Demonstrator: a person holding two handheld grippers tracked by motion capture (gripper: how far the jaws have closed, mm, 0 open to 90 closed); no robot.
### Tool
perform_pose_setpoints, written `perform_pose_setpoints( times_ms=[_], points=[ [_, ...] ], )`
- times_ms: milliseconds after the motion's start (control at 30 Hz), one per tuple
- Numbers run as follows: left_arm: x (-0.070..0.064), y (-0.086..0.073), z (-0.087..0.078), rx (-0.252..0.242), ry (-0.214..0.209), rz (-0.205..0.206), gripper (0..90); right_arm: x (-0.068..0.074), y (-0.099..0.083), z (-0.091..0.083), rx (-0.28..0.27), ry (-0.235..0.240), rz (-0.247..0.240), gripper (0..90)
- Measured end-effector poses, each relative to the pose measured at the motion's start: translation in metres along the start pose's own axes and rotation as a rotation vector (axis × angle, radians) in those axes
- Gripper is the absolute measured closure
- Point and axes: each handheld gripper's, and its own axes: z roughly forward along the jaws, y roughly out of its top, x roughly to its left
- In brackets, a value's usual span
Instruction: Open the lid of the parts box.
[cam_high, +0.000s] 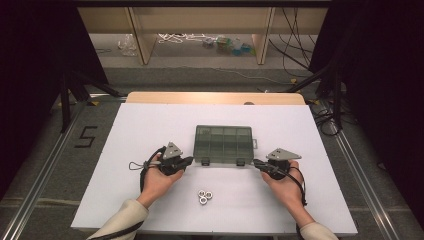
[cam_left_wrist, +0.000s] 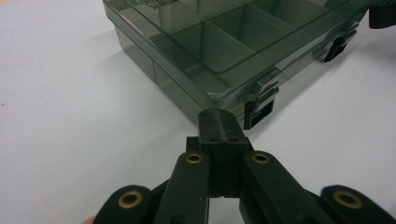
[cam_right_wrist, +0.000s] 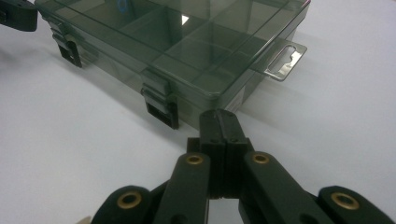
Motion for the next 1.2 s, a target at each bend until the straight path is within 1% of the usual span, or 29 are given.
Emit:
perform_pose_setpoints(
  times_ms=[33,67,200,267,300,333,400,433,467,567,600,633,667,700,733,767,933,967,1000,1067,1100,1133,1200],
  points=[
    [0.0008,0.0003,-0.0007,0.012,-0.003,0.014,90.0,0.0002,-0.0001,0.0002,-0.002,-0.003,0.002,90.0],
    [-0.0005,0.0004,0.0004,-0.002,-0.003,0.000,90.0,-0.0002,-0.0004,0.0005,0.002,0.000,0.002,90.0],
    [-0.0009,0.0007,0.0008,-0.003,-0.003,0.003,90.0,-0.0003,-0.0007,0.0010,0.006,0.001,0.002,90.0],
    [-0.0013,0.0005,0.0011,-0.004,0.003,0.005,90.0,0.0000,-0.0008,0.0013,0.007,0.010,0.009,90.0],
    [-0.0013,0.0003,0.0012,-0.005,0.003,0.003,90.0,-0.0001,-0.0009,0.0019,0.004,0.013,0.008,90.0],
    [-0.0013,0.0003,0.0012,-0.005,0.003,0.003,90.0,-0.0002,-0.0011,0.0019,0.003,0.005,0.004,90.0],
    [-0.0014,0.0005,0.0012,-0.004,0.003,0.004,90.0,-0.0003,-0.0016,0.0030,0.002,0.011,0.001,90.0],
    [-0.0015,0.0004,0.0012,-0.004,0.003,0.003,90.0,0.0002,-0.0016,0.0031,0.006,0.009,0.006,90.0],
    [-0.0015,0.0004,0.0012,-0.004,0.003,0.005,90.0,0.0000,-0.0011,0.0013,0.025,0.002,0.003,90.0],
    [-0.0016,0.0003,0.0013,-0.002,0.002,0.009,90.0,-0.0003,-0.0011,0.0013,0.023,0.003,0.001,90.0],
    [-0.0016,0.0003,0.0013,-0.002,0.002,0.009,90.0,-0.0001,-0.0016,0.0026,0.007,0.005,0.006,90.0],
    [-0.0010,0.0004,0.0006,0.011,0.002,0.024,90.0,-0.0004,-0.0013,0.0015,0.020,0.001,-0.003,90.0],
    [-0.0010,0.0004,0.0006,0.011,0.002,0.024,90.0,-0.0004,-0.0013,0.0015,0.020,0.001,-0.003,90.0],
    [-0.0022,0.0001,0.0015,0.001,0.001,0.010,90.0,0.0000,-0.0014,0.0030,0.001,0.007,0.002,90.0],
    [-0.0022,0.0001,0.0015,0.001,0.001,0.010,90.0,0.0000,-0.0014,0.0030,0.001,0.007,0.002,90.0],
    [-0.0032,0.0000,0.0018,0.001,0.004,-0.001,90.0,0.0003,-0.0013,0.0023,0.003,-0.002,0.002,90.0],
    [-0.0029,0.0000,0.0018,0.001,0.001,0.001,90.0,-0.0001,-0.0014,0.0026,-0.004,-0.003,-0.003,90.0],
    [-0.0026,0.0003,0.0015,0.001,0.002,0.011,90.0,0.0005,-0.0006,0.0014,-0.002,-0.007,0.001,90.0],
    [-0.0028,0.0003,0.0014,0.001,0.002,0.007,90.0,0.0008,-0.0006,0.0020,-0.012,-0.005,0.002,90.0],
    [-0.0027,0.0003,0.0013,0.000,0.004,0.009,90.0,0.0008,-0.0003,0.0010,-0.005,-0.008,0.000,90.0],
    [-0.0030,0.0005,0.0011,-0.004,0.005,0.007,90.0,0.0012,-0.0003,0.0017,-0.013,0.002,0.008,90.0],
    [-0.0026,0.0008,0.0006,0.002,-0.002,0.010,90.0,0.0009,-0.0002,0.0012,-0.018,-0.005,0.001,90.0],
    [-0.0028,0.0010,0.0004,0.002,-0.003,0.009,90.0,0.0007,0.0000,0.0010,-0.020,-0.005,-0.002,90.0]
  ],
)
